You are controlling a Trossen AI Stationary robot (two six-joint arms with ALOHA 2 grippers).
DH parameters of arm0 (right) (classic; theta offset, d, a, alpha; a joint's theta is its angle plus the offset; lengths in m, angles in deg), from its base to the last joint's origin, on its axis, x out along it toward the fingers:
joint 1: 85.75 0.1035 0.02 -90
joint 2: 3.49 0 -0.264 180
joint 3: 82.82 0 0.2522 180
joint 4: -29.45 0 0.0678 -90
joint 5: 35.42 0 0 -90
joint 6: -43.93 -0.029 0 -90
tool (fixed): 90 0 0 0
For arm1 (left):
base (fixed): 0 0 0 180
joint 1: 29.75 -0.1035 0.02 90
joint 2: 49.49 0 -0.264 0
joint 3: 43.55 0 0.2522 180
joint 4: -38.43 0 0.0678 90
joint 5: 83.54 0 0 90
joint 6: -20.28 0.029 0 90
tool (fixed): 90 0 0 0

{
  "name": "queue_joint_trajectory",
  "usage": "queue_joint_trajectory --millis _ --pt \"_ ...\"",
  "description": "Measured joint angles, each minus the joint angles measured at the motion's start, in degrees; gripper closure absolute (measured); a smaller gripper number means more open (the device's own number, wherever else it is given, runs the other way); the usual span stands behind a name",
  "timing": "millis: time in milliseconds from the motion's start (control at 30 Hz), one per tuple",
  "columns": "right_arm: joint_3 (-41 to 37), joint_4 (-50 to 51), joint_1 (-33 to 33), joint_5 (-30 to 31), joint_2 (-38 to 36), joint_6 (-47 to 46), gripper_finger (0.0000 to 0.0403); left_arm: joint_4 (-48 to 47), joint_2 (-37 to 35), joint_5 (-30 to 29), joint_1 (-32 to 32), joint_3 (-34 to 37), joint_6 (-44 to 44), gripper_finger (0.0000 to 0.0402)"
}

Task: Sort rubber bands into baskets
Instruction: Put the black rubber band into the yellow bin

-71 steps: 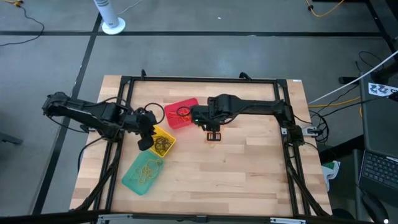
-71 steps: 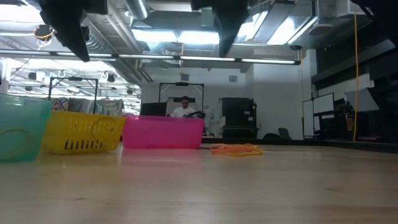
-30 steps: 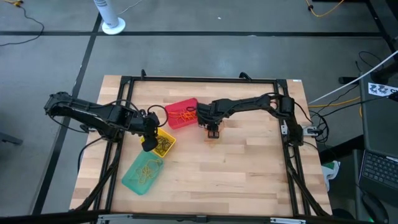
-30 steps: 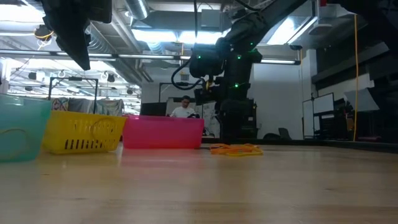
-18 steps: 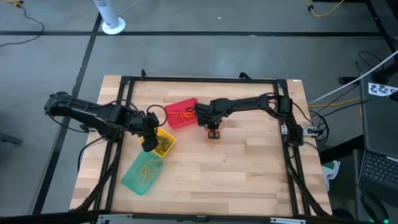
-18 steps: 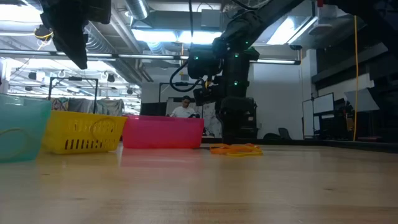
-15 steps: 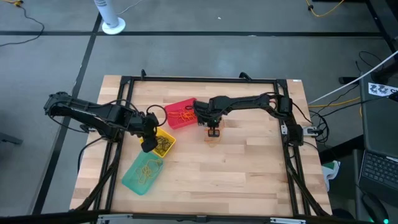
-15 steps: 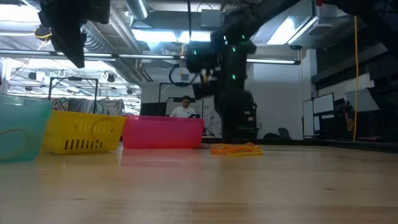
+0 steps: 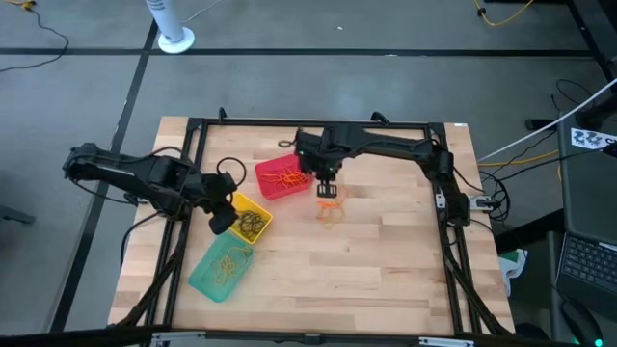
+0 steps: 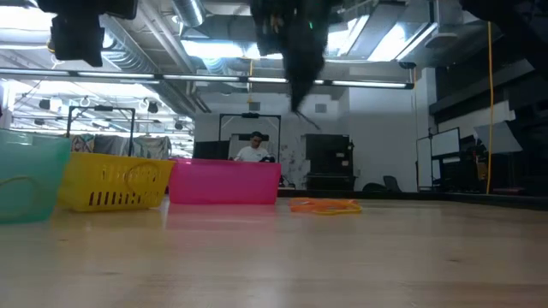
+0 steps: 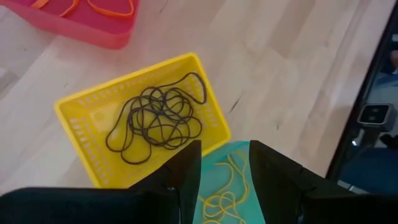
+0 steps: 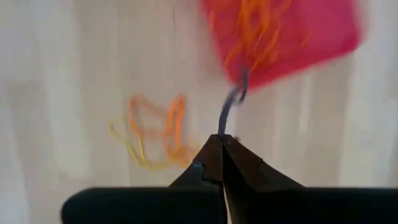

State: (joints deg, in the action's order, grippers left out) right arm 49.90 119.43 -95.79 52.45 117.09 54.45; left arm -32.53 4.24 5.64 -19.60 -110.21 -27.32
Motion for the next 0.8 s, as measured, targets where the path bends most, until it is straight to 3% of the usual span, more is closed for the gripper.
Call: queue_joint_trajectory --millis 233,567,800 --pt "11.09 -8.98 3.50 -0.50 -0.11 -5.72 0.0399 0.14 -3.07 0.00 0.00 -0.02 0.01 0.0270" --pt "11.67 -38.03 11.15 2.37 3.35 -7.72 0.0400 4.29 -5.23 0.00 0.00 -0.04 2.97 0.0270" --pt "11.59 -45.45 13.71 6.64 9.99 -7.71 0.0400 4.16 -6.87 0.07 0.00 -0.04 2.94 0.0270"
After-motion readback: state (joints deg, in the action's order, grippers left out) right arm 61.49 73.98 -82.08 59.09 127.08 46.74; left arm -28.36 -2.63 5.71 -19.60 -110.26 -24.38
